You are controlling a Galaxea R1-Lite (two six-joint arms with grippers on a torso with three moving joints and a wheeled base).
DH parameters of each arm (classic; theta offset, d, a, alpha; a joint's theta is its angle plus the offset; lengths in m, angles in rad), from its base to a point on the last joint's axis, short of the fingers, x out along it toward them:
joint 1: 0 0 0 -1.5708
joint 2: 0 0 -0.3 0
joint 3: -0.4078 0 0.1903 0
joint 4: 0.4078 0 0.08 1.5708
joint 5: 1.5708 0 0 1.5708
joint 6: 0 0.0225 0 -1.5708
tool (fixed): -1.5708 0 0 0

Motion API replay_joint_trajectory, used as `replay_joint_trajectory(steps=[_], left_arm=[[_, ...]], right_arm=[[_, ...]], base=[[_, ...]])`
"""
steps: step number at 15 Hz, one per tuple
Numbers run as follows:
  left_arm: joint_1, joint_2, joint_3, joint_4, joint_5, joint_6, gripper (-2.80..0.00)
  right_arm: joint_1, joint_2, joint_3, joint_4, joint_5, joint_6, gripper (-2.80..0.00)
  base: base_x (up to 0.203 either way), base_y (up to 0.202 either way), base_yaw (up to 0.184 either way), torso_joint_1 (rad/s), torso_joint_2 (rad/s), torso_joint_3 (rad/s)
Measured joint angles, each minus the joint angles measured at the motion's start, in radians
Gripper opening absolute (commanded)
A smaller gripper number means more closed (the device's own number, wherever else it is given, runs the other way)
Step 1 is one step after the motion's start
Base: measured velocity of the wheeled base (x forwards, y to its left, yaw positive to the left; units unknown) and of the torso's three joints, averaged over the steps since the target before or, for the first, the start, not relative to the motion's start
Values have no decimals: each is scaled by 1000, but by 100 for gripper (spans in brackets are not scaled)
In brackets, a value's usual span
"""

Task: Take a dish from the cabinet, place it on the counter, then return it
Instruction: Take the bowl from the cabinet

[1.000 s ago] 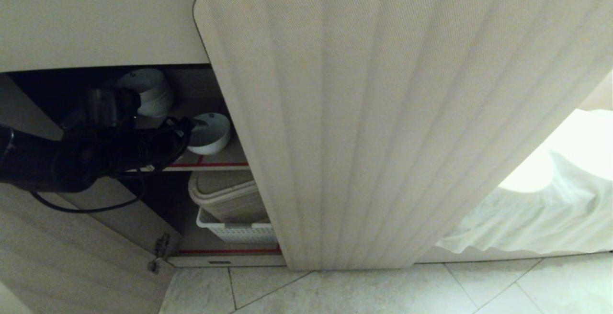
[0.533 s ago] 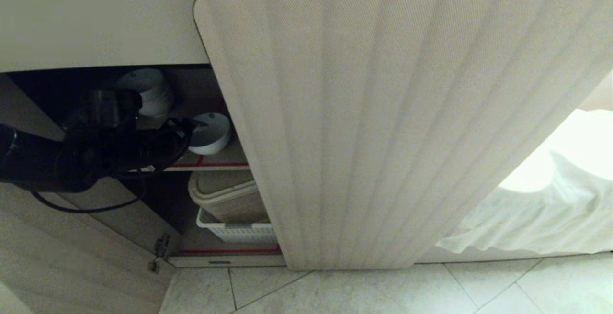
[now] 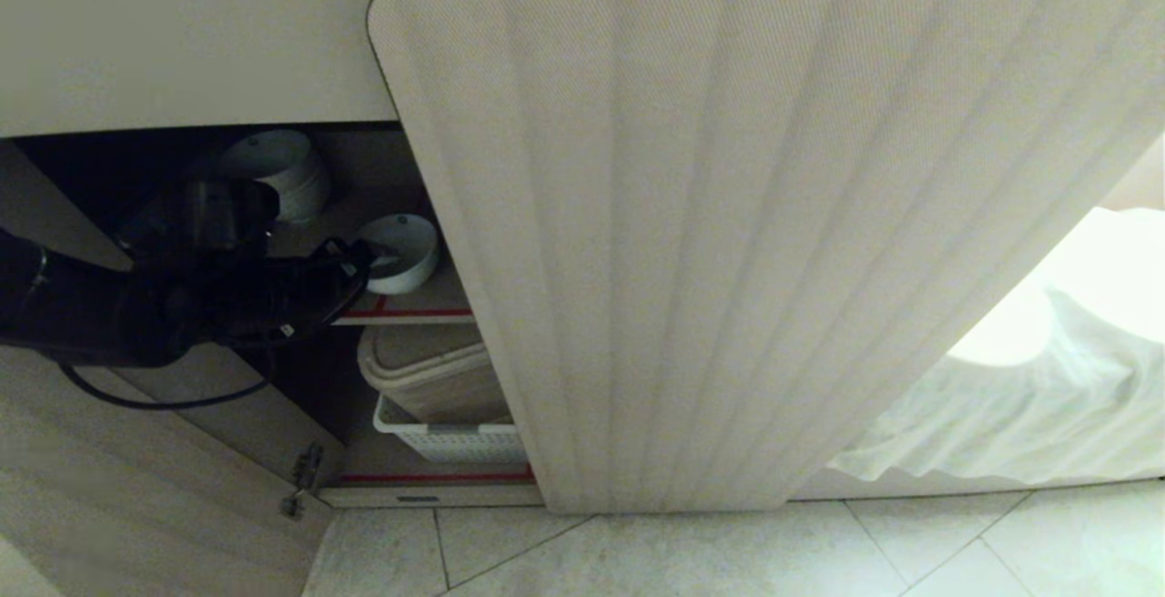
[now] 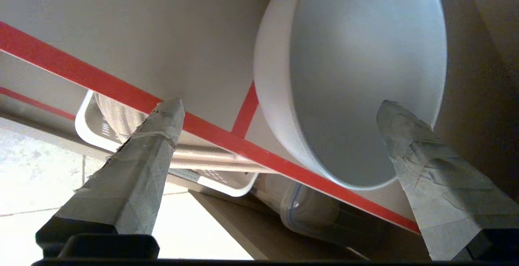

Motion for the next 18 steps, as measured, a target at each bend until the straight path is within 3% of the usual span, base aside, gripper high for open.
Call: replay_joint_trajectory(steps=[7,18], left_arm=[[0,5,-3,9,-1,4,0],[1,36,-108,121,-3,1,0]], right_arm=[[0,0,0,0,0,0,-280],[0,0,0,0,0,0,-280]], base=[[0,0,0,0,0,0],[0,0,0,0,0,0]])
